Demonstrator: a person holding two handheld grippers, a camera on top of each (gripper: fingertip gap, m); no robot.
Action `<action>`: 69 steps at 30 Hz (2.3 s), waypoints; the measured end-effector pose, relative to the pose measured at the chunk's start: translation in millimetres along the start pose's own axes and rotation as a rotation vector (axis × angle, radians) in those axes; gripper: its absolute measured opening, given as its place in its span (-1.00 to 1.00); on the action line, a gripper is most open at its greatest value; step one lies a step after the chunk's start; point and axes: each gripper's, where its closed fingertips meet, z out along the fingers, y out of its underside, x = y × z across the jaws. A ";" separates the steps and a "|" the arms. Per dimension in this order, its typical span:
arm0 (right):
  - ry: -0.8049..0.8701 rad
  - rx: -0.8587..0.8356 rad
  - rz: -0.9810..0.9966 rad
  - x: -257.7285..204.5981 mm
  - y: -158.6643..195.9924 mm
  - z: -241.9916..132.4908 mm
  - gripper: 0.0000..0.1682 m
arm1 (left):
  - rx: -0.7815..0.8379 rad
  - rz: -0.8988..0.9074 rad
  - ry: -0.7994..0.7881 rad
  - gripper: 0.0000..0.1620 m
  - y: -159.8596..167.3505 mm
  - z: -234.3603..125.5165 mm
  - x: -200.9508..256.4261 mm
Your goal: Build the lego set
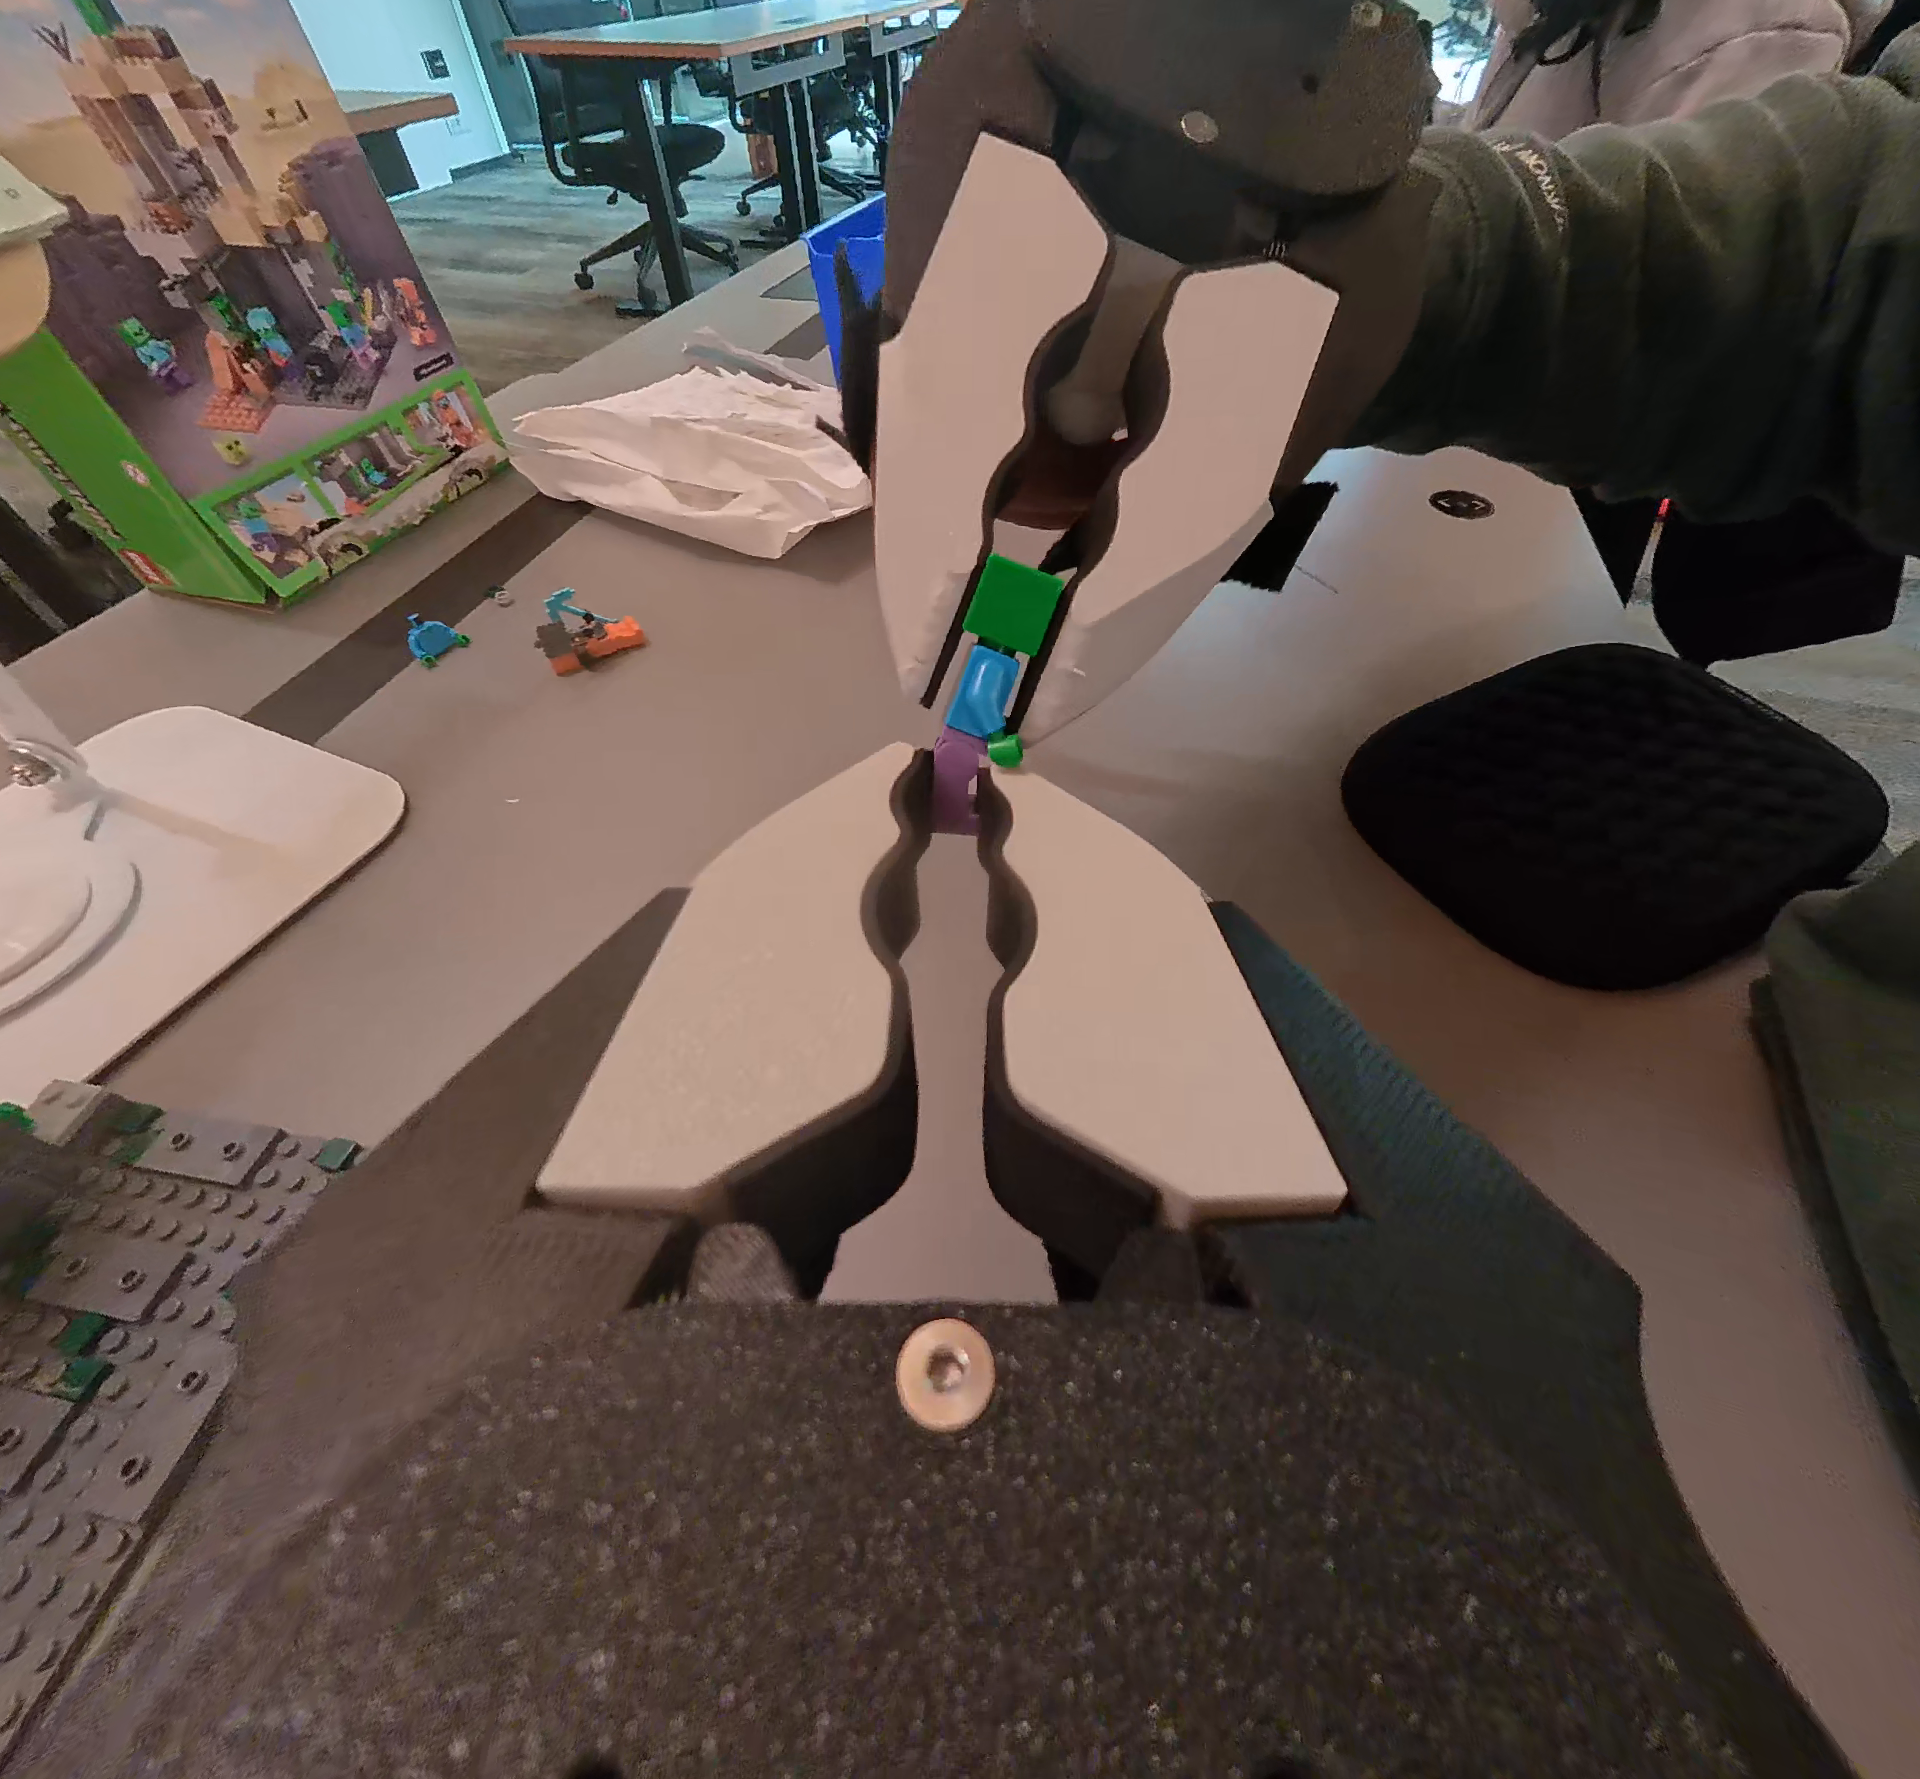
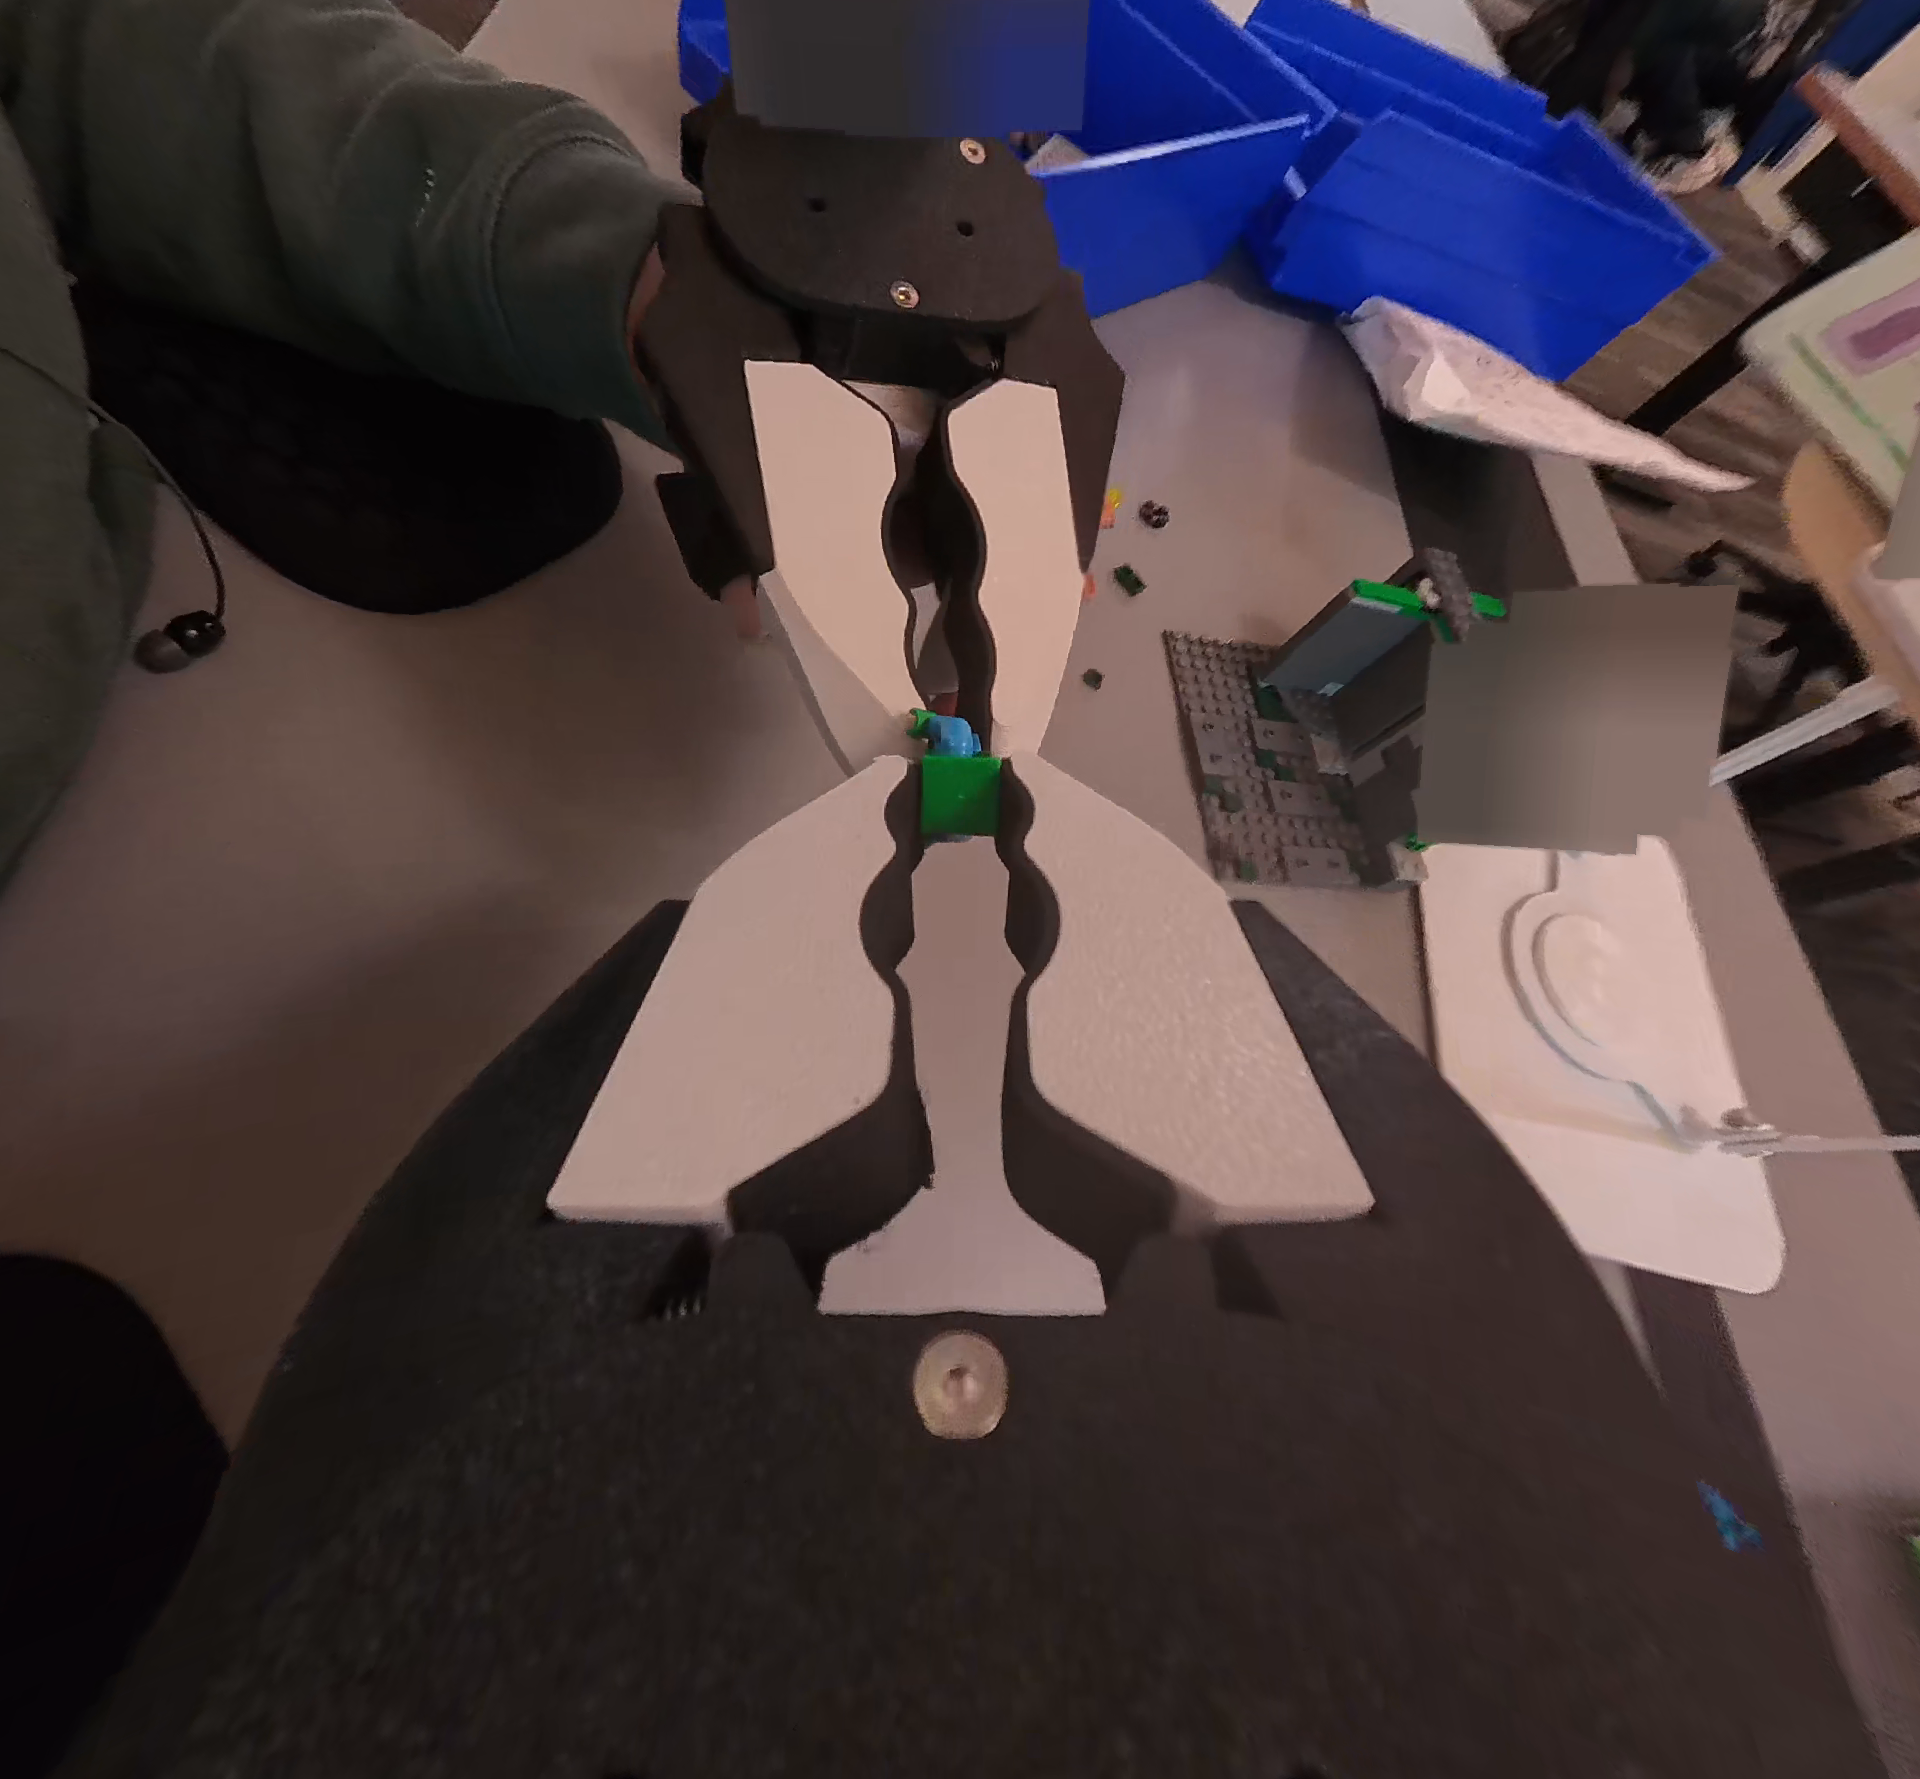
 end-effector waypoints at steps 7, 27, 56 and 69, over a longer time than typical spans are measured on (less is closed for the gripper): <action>-0.122 -0.025 0.246 14.2 7.3 2.4 -0.62 | 0.056 -0.223 0.085 -0.90 7.8 -1.1 -10.0; -0.121 0.370 0.711 36.5 -10.4 24.5 -0.89 | 0.317 -0.616 0.268 -0.90 -6.0 -18.8 -30.4; -0.138 0.333 0.579 15.4 -11.9 18.7 -0.91 | 0.202 -0.225 0.195 -0.90 -1.4 -15.6 -11.1; -0.089 0.209 0.600 41.3 31.0 18.6 -0.91 | 0.155 -0.188 0.010 -0.74 10.9 -28.7 -46.3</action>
